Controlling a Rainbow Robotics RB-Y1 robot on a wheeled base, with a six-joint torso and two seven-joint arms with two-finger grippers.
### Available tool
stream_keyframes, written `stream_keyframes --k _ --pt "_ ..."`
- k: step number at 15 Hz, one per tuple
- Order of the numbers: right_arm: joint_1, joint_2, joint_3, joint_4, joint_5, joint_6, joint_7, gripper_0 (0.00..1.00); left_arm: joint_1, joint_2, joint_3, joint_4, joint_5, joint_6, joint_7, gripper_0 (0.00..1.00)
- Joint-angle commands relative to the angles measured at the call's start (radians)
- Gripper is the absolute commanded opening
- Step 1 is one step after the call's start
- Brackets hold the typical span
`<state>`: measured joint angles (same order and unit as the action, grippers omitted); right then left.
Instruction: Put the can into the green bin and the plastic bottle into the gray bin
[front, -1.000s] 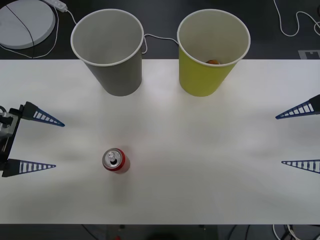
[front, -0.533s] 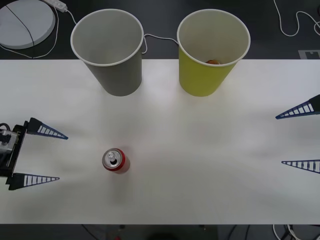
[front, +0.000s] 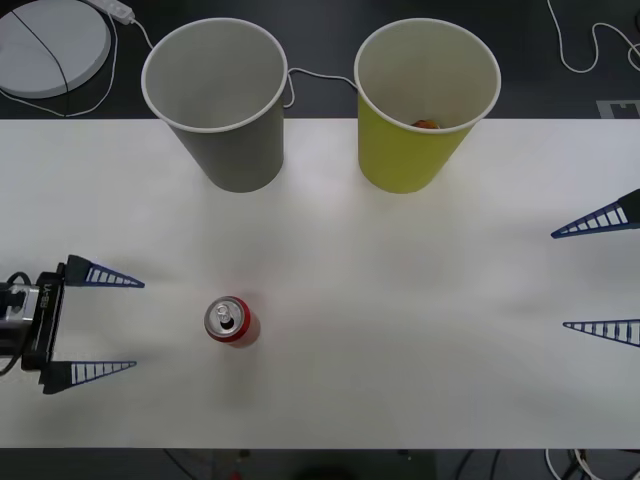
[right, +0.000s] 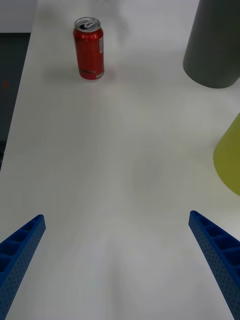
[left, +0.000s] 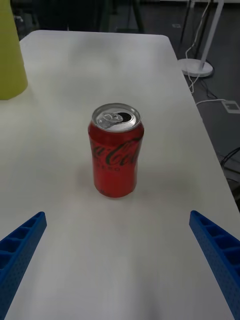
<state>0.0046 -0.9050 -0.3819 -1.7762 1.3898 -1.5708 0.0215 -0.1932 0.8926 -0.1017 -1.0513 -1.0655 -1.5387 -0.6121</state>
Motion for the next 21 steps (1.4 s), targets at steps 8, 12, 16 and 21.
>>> stream_keyframes --k 8,12,16,21 --pt "0.0 0.0 0.0 0.0 0.0 0.0 0.0 1.0 -0.003 -0.155 0.0 0.074 0.015 0.032 -0.023 1.0" --pt "0.0 0.0 0.0 0.0 0.0 0.0 0.0 1.0 -0.003 -0.222 0.0 0.091 0.015 0.058 -0.032 1.0" --pt "0.0 0.0 0.0 0.0 0.0 0.0 0.0 1.0 -0.002 -0.276 0.0 0.097 0.015 0.089 -0.038 1.0" --pt "0.0 0.0 0.0 0.0 0.0 0.0 0.0 1.0 -0.002 -0.343 0.0 0.097 0.001 0.13 -0.066 1.0"
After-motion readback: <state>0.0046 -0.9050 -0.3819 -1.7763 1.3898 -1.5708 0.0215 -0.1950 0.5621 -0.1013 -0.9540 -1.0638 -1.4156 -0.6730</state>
